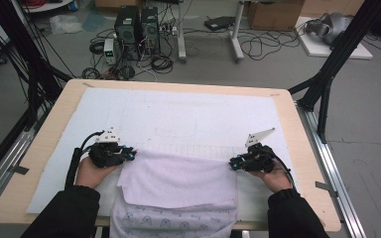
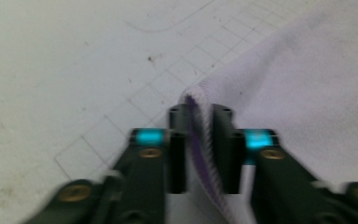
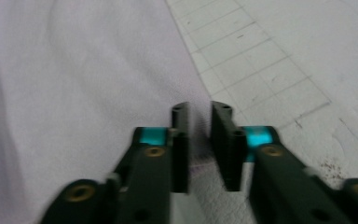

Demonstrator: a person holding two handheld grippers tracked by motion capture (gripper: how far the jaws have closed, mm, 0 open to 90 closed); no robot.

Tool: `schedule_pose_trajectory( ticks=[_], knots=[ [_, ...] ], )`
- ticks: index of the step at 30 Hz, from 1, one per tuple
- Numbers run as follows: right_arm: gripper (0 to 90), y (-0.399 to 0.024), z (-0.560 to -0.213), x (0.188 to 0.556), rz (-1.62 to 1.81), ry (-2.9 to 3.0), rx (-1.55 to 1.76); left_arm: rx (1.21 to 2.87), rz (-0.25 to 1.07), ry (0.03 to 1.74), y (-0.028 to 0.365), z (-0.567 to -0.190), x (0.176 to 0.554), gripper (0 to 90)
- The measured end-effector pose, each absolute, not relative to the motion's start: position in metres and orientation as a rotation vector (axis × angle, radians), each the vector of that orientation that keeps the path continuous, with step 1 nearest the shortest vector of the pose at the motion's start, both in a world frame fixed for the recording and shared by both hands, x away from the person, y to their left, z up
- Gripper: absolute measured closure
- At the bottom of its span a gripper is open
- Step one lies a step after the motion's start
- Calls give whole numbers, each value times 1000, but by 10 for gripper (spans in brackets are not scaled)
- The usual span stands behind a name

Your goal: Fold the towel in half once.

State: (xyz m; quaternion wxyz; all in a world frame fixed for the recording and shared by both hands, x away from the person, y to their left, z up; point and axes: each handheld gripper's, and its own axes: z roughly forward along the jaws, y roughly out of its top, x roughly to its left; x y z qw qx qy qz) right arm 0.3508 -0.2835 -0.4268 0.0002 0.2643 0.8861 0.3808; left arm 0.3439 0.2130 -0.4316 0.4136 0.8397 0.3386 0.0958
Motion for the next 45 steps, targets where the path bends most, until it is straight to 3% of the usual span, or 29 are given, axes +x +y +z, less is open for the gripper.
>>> schedule_pose_trajectory(
  ticks=[3,6,9,10,11,13,14,23,32,41,42,43,44,45],
  knots=[
    [533,-290,-429,347,1157,2740,887,2103,230,874,214,-434,346,460],
    [505,-292,-434,346,1135,2743,909,2129,228,887,209,-439,348,441],
    [551,-284,-437,344,1146,2789,871,2161,250,863,205,-441,347,548],
    [585,-280,-437,342,1123,2787,831,2155,221,852,205,-441,347,639],
    [652,-277,-437,340,1105,2781,800,2155,211,845,204,-441,346,732],
    [740,-273,-437,340,1118,2807,793,2159,209,826,202,-441,345,810],
    [816,-272,-437,340,1128,2812,789,2164,214,820,202,-441,345,826],
    [838,-275,-430,348,1110,2748,772,2134,321,841,202,-435,345,857],
    [840,-280,-409,383,1087,2638,835,2030,473,916,197,-402,381,859],
    [838,-286,-323,441,1108,2448,865,1928,615,893,188,-321,428,853],
    [818,-286,-319,444,1132,2431,873,1924,614,907,189,-321,430,823],
    [757,-287,-319,446,1171,2420,869,1924,627,937,190,-323,433,730],
    [635,-287,-323,448,1187,2417,885,1944,612,971,192,-326,435,628],
    [609,-287,-329,449,1178,2418,926,1953,588,989,195,-332,435,594]
  ],
)
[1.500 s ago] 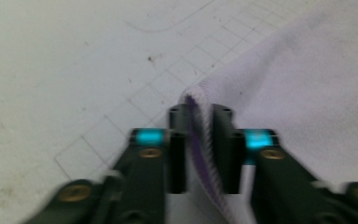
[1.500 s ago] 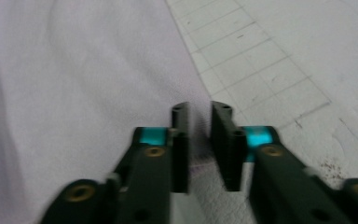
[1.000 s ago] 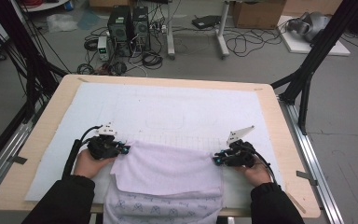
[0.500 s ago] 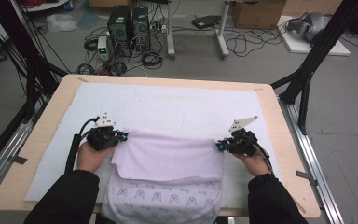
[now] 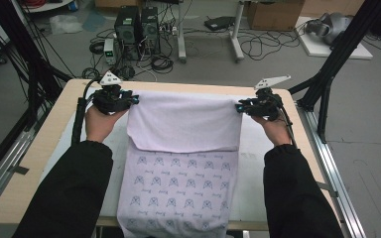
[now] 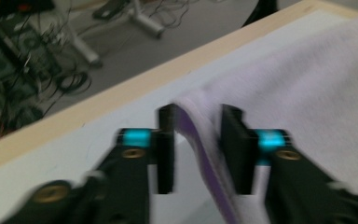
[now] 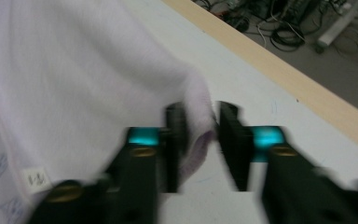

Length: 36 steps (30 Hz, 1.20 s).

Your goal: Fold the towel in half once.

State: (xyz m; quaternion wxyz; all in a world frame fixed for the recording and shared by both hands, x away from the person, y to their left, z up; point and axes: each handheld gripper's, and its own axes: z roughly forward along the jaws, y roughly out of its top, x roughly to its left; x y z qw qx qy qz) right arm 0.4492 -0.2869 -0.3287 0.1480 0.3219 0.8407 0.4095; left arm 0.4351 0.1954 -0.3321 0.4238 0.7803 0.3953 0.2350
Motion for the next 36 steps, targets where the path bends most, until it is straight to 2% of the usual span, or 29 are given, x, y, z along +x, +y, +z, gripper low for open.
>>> schedule_pose_trajectory(
  ticks=[3,10,19,28,31,33,35,36],
  knots=[
    [582,-288,-349,448,1142,2484,961,1966,546,1008,205,-353,429,564],
    [570,-290,-387,419,1216,2527,931,2027,405,919,210,-399,402,578],
    [567,-282,-423,384,1203,2621,915,2099,318,785,205,-425,367,607],
    [581,-267,-428,375,1150,2718,863,2151,305,794,203,-443,361,652],
    [642,-263,-433,375,1092,2760,841,2154,311,790,203,-443,361,718],
    [744,-261,-433,373,1062,2755,819,2161,332,787,202,-443,360,815],
    [849,-259,-433,373,1057,2761,816,2163,330,794,201,-442,360,852],
    [861,-259,-433,374,1065,2763,811,2157,327,807,201,-442,359,863]
  ],
)
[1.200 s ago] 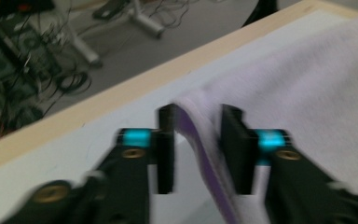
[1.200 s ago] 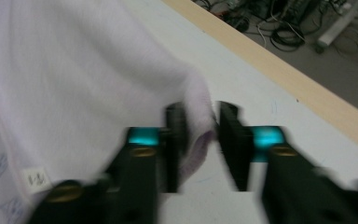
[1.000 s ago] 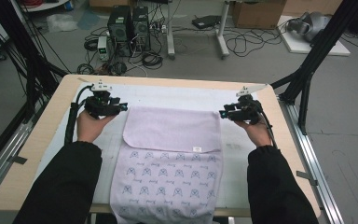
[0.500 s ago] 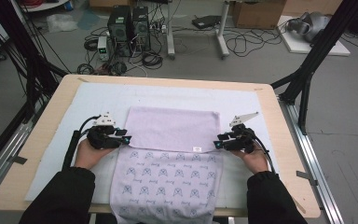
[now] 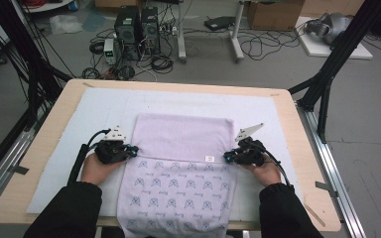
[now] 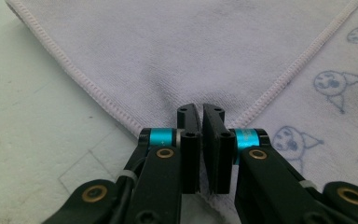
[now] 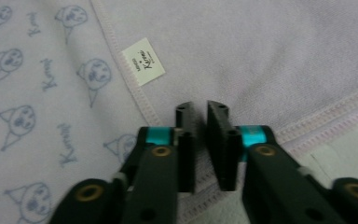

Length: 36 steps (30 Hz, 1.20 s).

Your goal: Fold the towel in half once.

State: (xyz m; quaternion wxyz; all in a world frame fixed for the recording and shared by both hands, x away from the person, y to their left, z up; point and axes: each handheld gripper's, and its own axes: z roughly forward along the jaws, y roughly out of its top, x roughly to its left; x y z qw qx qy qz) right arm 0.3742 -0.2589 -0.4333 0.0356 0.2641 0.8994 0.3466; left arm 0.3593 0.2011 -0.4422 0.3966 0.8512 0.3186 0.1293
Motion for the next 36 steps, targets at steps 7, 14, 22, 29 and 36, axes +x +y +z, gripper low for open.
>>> schedule_pose_trajectory(
  ticks=[7,14,22,29,36],
  knots=[
    [877,-264,-427,374,1121,2763,819,2120,316,824,205,-438,358,877],
    [877,-274,-409,367,1215,2713,803,2051,311,807,211,-420,348,880],
    [877,-280,-396,322,1276,2710,705,2039,311,715,217,-407,294,880],
    [768,-289,-405,271,1388,2701,629,2083,300,632,219,-414,243,717],
    [615,-280,-430,272,1338,2734,607,2144,248,648,211,-434,260,678]
  ],
)
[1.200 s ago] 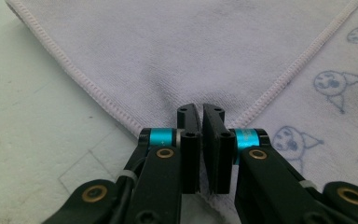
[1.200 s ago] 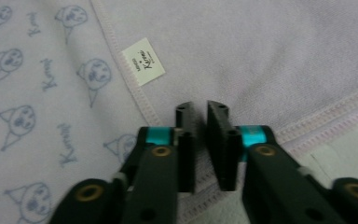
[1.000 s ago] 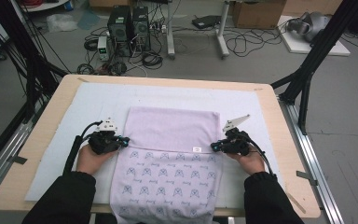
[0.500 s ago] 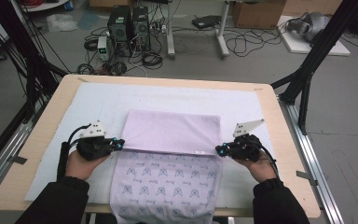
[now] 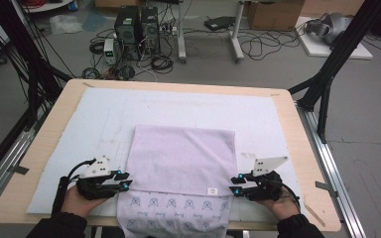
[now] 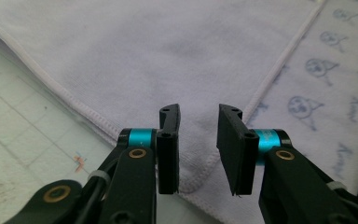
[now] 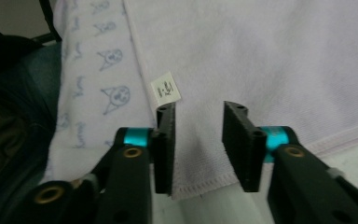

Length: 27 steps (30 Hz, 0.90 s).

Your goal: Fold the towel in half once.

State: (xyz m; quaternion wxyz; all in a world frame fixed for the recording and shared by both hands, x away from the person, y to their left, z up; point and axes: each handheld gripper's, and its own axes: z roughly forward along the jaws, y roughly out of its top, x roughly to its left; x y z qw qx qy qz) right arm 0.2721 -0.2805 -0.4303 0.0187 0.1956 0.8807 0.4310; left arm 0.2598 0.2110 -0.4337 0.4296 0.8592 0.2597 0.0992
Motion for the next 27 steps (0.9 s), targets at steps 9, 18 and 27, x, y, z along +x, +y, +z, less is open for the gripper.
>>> schedule_pose_trajectory(
  ticks=[9,18,27],
  knots=[
    [794,-271,-443,278,1248,2785,620,2180,248,650,201,-444,264,844],
    [871,-272,-433,276,1296,2773,608,2132,265,648,207,-432,260,876],
    [871,-274,-415,251,1358,2756,562,2103,249,626,217,-418,228,875]
  ],
)
